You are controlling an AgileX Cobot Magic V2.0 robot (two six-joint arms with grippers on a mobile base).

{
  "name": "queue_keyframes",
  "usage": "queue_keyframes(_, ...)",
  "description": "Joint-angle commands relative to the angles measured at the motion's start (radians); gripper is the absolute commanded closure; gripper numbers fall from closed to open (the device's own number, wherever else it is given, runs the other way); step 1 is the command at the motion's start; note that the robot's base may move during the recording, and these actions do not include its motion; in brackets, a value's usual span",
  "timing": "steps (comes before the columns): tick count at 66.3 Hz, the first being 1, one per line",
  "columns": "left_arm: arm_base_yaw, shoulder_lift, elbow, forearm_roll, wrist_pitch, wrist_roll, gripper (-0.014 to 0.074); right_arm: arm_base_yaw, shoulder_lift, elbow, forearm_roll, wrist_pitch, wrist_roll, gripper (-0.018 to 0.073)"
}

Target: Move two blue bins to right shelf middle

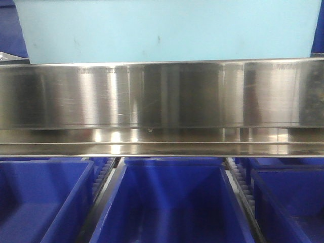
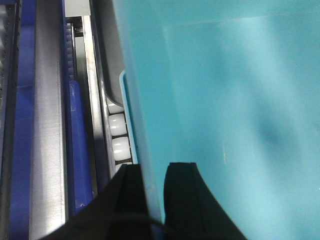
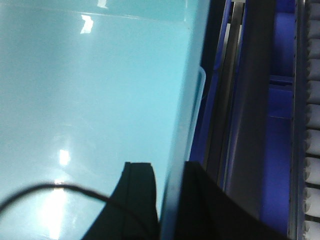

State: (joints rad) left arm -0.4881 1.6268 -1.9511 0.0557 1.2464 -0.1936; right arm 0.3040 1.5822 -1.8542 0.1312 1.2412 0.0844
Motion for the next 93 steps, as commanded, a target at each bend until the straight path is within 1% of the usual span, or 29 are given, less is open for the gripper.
queue_keyframes(1,0.005,-0.004,-0.006,-0.014,-0.025,0.007,0.0707,-0.003,-0.010,-0.004,-0.005,-0.020,-0.023,0.0713)
queue_keyframes(13,0.005,-0.004,-0.006,-0.014,-0.025,0.007,0.0707,-0.003,-0.010,-0.004,-0.005,-0.020,-0.023,0.0713)
queue_keyframes(27,0.005,-0.005,-0.006,-0.037,-0.025,0.007,0.0707,-0.003,-0.010,-0.004,-0.005,-0.020,-0.023,0.0713)
queue_keyframes(43,0.005,-0.005,-0.006,-0.037,-0.025,0.009,0.0707,-0.003,-0.010,-0.004,-0.005,-0.020,-0.023,0.0713)
queue_keyframes(53,0.005,-0.005,0.029,-0.037,-0.025,0.009,0.0707,-0.003,-0.010,-0.004,-0.005,-0.020,-0.023,0.0703)
queue_keyframes(57,0.005,-0.005,0.039,-0.042,-0.025,0.009,0.0702,-0.003,-0.010,-0.004,-0.005,-0.020,-0.023,0.0650)
queue_keyframes(61,0.005,-0.005,0.041,-0.044,-0.025,0.009,0.0668,-0.003,-0.010,-0.004,-0.005,-0.020,-0.023,0.0564)
queue_keyframes(63,0.005,-0.005,0.041,-0.044,-0.025,0.009,0.0639,-0.003,-0.010,-0.004,-0.005,-0.020,-0.023,0.0510)
queue_keyframes(66,0.005,-0.005,0.041,-0.044,-0.025,0.011,0.0568,-0.003,-0.010,-0.004,-0.005,-0.020,-0.023,0.0415)
queue_keyframes(68,0.005,-0.006,0.041,-0.044,-0.025,0.014,0.0514,-0.003,-0.010,-0.004,-0.005,-0.020,-0.023,0.0328)
queue_keyframes(69,0.005,-0.006,0.041,-0.044,-0.025,0.018,0.0484,-0.003,-0.010,-0.004,-0.005,-0.020,-0.023,0.0310)
queue_keyframes(71,0.005,-0.006,0.041,-0.044,-0.025,0.018,0.0420,-0.003,-0.010,-0.004,-0.005,-0.020,-0.023,0.0239)
queue_keyframes(72,0.005,-0.006,0.041,-0.044,-0.025,0.022,0.0385,-0.003,-0.010,-0.004,-0.005,-0.020,-0.023,0.0190)
queue_keyframes(74,0.005,-0.009,0.041,-0.044,-0.025,0.026,0.0312,-0.003,-0.010,-0.004,-0.005,-0.020,-0.023,0.0131)
queue_keyframes(75,0.005,-0.009,0.041,-0.044,-0.025,0.029,0.0273,-0.003,-0.010,-0.004,-0.005,-0.020,-0.023,0.0106)
queue_keyframes(76,0.005,-0.011,0.041,-0.044,-0.025,0.028,0.0213,-0.003,-0.010,-0.004,-0.005,-0.020,-0.023,0.0083)
queue_keyframes(79,0.005,-0.013,0.041,-0.038,-0.025,0.033,0.0090,-0.003,-0.010,-0.005,-0.005,-0.020,-0.023,0.0026)
queue_keyframes(82,0.005,-0.017,0.041,-0.029,-0.025,0.035,-0.0026,-0.003,-0.012,-0.005,-0.005,-0.020,-0.023,0.0002)
queue_keyframes(83,0.005,-0.019,0.041,-0.027,-0.025,0.035,-0.0024,-0.003,-0.012,-0.007,-0.005,-0.020,-0.023,-0.0002)
queue_keyframes(93,0.005,-0.036,0.041,0.007,-0.025,0.037,0.0090,-0.003,-0.031,-0.007,-0.005,-0.020,-0.023,0.0000)
